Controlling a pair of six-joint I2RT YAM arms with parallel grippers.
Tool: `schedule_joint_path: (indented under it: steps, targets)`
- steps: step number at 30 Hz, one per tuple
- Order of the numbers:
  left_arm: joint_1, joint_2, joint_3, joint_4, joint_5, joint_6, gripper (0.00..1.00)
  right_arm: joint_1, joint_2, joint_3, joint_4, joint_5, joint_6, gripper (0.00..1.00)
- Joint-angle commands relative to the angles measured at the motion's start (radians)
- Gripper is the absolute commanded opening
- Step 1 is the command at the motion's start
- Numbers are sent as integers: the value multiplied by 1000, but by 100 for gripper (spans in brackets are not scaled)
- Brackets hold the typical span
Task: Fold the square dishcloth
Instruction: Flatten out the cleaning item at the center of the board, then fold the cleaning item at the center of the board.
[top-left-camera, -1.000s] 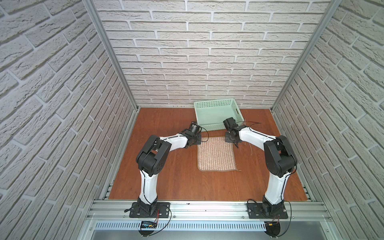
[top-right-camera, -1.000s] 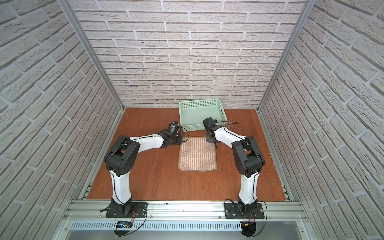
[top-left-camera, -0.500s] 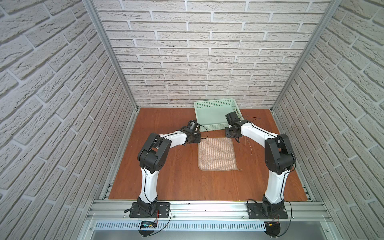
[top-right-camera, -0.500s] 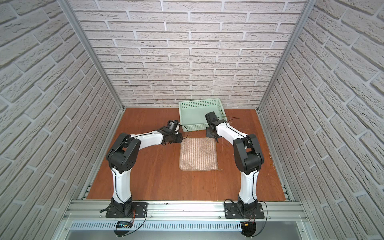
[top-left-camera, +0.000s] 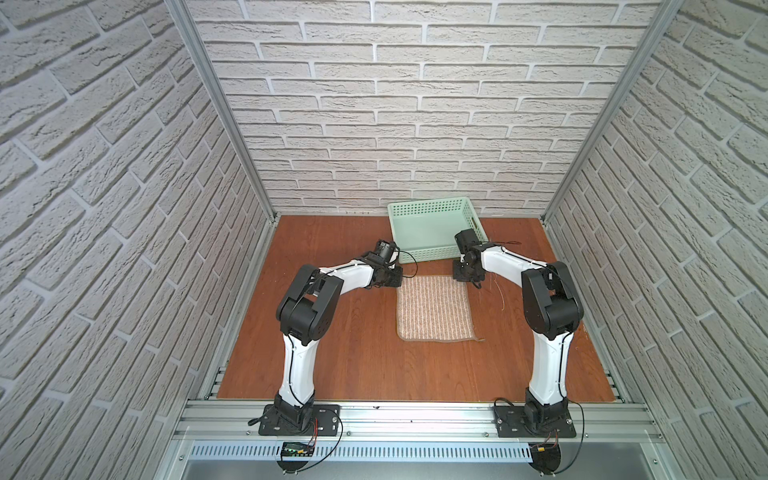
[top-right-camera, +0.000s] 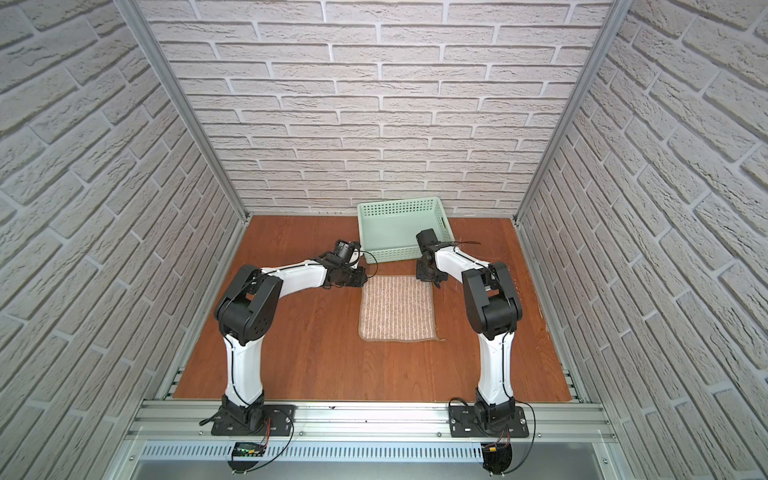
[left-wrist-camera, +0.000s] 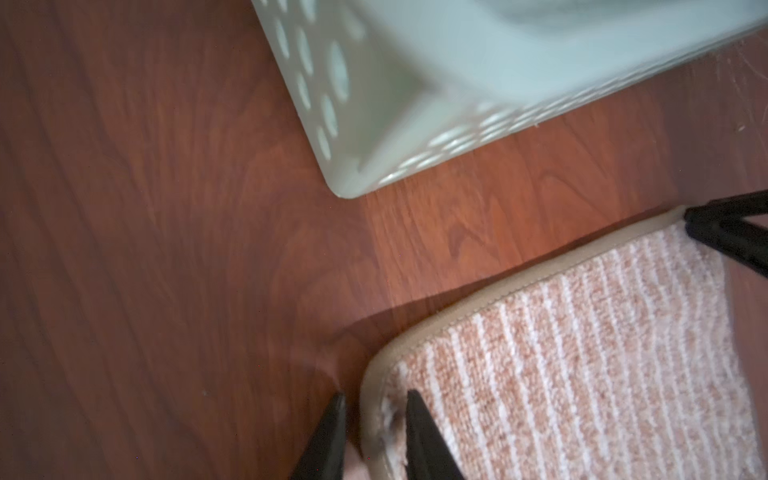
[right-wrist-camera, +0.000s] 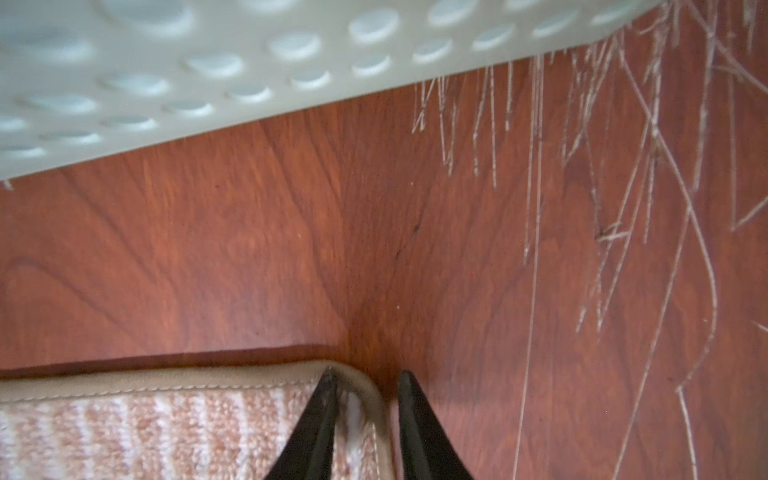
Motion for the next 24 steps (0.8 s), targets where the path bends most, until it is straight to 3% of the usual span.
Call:
schedule_joint_path:
  steps: [1, 9, 24]
  targets:
    - [10, 16, 13, -13, 24, 8, 18, -8, 7, -17, 2, -22, 4, 23]
    - [11, 14, 14, -1, 27, 2, 0, -8, 12, -6, -8, -27, -6, 4]
    - [10, -134, -149, 199, 27, -11, 0, -7, -145, -116, 117, -37, -7, 3]
